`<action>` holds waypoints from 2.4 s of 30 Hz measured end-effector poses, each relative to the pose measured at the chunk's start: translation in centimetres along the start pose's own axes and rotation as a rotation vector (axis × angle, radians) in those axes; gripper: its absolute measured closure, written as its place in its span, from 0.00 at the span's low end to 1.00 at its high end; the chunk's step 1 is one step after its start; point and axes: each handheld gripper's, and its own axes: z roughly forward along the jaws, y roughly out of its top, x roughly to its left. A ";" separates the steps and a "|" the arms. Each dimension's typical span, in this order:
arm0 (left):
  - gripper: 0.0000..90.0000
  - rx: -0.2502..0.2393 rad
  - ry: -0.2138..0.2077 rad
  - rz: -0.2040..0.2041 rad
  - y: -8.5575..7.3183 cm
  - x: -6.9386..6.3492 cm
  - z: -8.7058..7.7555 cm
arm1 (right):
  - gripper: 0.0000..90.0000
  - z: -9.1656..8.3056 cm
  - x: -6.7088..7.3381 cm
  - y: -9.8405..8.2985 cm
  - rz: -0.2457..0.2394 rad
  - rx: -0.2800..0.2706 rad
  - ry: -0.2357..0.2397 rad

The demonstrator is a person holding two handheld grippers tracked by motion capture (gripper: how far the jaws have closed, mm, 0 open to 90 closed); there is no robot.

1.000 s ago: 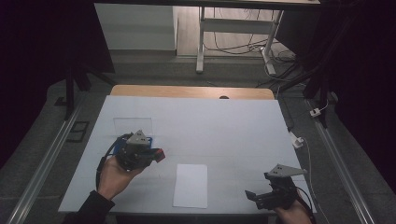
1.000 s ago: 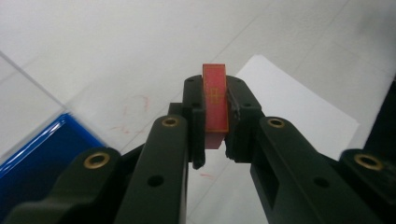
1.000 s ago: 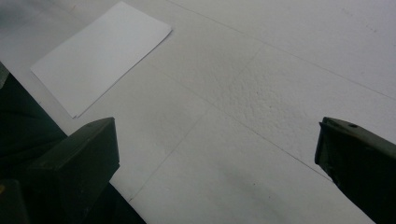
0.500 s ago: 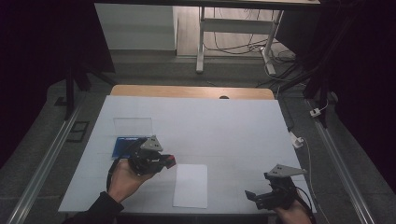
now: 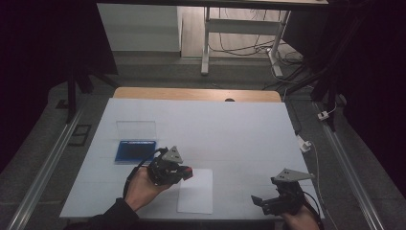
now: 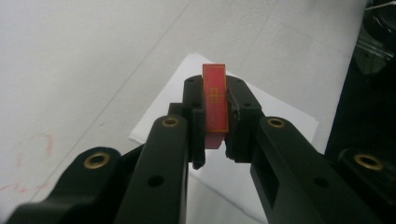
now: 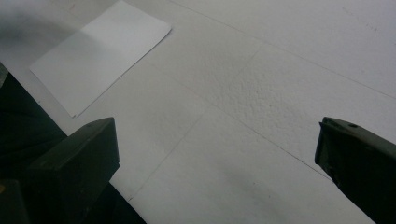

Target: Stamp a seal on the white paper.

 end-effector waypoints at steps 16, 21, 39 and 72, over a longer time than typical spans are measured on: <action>0.88 0.063 -0.023 0.047 0.0 -0.7 3.6 | 0.00 0.0 0.1 0.0 -0.004 0.003 -0.003; 0.88 0.075 -0.019 0.049 -0.3 -0.6 4.3 | 0.00 0.0 0.1 0.0 -0.006 0.005 -0.002; 0.88 0.073 -0.034 0.061 -1.1 -0.2 5.3 | 0.00 0.0 0.1 0.0 -0.006 0.004 -0.003; 0.89 0.039 -0.075 -0.036 -1.7 0.4 5.6 | 0.00 0.2 0.2 0.1 -0.013 0.011 -0.003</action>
